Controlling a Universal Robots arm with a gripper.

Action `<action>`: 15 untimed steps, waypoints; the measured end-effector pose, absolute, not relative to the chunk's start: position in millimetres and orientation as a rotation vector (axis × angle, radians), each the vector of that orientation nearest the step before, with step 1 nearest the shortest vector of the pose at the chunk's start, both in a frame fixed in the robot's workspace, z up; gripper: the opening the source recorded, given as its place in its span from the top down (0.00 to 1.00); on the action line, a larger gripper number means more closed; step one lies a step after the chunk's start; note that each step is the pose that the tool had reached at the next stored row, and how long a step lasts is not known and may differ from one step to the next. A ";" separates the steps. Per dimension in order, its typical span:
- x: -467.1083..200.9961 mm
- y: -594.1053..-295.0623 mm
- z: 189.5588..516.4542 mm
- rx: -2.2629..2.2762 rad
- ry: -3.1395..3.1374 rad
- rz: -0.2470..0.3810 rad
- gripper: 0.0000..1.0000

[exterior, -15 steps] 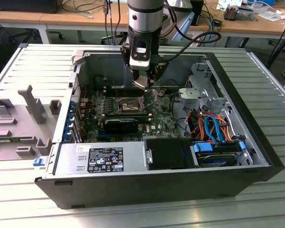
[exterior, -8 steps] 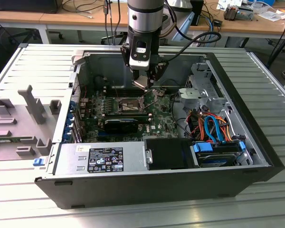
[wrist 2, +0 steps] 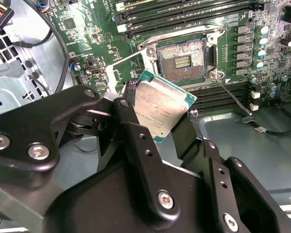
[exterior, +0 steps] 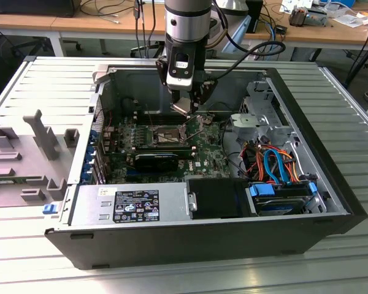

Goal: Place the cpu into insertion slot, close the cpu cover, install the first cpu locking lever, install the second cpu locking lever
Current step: 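Place the cpu into insertion slot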

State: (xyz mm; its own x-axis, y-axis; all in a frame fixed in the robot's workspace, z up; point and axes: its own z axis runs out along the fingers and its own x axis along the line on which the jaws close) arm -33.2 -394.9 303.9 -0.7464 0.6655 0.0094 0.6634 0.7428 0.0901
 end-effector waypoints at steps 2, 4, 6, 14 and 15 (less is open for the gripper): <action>-33.2 -394.9 303.9 1.113 2.910 0.137 0.46; -33.2 -394.9 303.9 1.115 2.909 0.137 0.46; -33.2 -394.9 303.9 1.117 2.908 0.137 0.46; -33.2 -395.0 303.9 1.126 2.904 0.136 0.46; -33.2 -395.0 303.9 1.127 2.904 0.136 0.46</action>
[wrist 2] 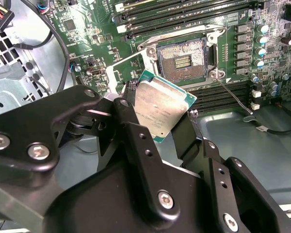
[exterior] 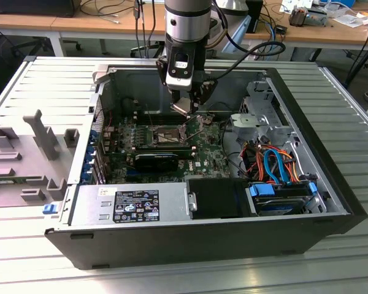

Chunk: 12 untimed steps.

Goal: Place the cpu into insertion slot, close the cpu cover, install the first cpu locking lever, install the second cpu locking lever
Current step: 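Place the cpu into insertion slot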

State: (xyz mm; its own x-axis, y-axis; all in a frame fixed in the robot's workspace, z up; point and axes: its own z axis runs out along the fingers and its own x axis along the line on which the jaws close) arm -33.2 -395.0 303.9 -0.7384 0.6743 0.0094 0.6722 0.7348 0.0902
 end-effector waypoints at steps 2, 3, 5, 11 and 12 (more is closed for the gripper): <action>-33.2 -395.0 303.9 1.129 2.903 0.136 0.46; -33.2 -395.0 303.9 1.130 2.902 0.136 0.46; -33.2 -395.1 303.9 1.133 2.901 0.136 0.46; -33.2 -395.1 303.9 1.141 2.898 0.136 0.46; -33.2 -395.1 303.9 1.144 2.897 0.136 0.46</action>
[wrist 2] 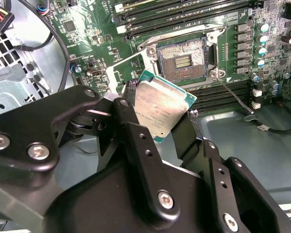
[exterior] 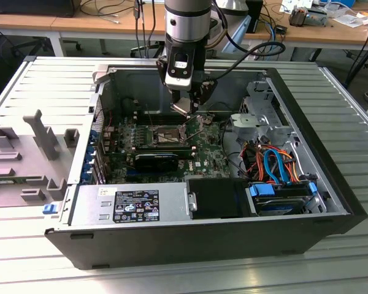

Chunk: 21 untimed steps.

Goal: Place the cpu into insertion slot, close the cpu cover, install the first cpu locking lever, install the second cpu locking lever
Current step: 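Place the cpu into insertion slot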

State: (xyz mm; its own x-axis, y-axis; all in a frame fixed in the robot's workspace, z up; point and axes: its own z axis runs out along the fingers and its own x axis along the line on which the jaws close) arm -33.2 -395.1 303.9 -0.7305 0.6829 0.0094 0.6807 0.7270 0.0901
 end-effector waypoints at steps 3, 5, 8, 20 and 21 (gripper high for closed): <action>-33.2 -395.1 303.9 1.149 2.895 0.136 0.46; -33.2 -395.2 303.9 1.158 2.890 0.136 0.46; -33.2 -395.2 303.8 1.164 2.888 0.136 0.46; -33.2 -395.1 303.9 1.188 2.877 0.136 0.46; -33.2 -395.2 303.9 1.189 2.877 0.136 0.46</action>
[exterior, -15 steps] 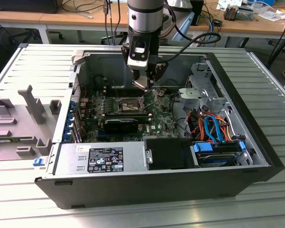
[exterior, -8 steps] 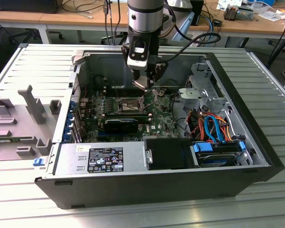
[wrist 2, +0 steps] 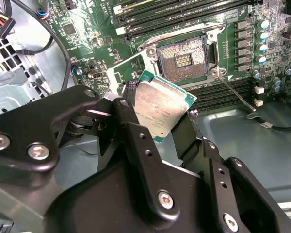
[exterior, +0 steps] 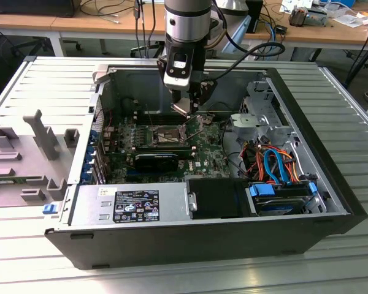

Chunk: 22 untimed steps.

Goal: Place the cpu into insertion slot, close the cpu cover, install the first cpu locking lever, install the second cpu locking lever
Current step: 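Place the cpu into insertion slot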

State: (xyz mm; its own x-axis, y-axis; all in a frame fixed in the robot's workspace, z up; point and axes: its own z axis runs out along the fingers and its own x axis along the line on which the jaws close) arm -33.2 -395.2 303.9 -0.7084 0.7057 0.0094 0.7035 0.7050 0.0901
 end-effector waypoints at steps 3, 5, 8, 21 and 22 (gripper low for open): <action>-33.2 -395.2 303.9 1.194 2.874 0.135 0.46; -33.2 -395.2 303.9 1.198 2.873 0.135 0.46; -33.2 -395.2 303.8 1.202 2.871 0.135 0.46; -33.2 -395.2 303.9 1.227 2.860 0.135 0.46; -33.2 -395.2 303.9 1.228 2.859 0.135 0.46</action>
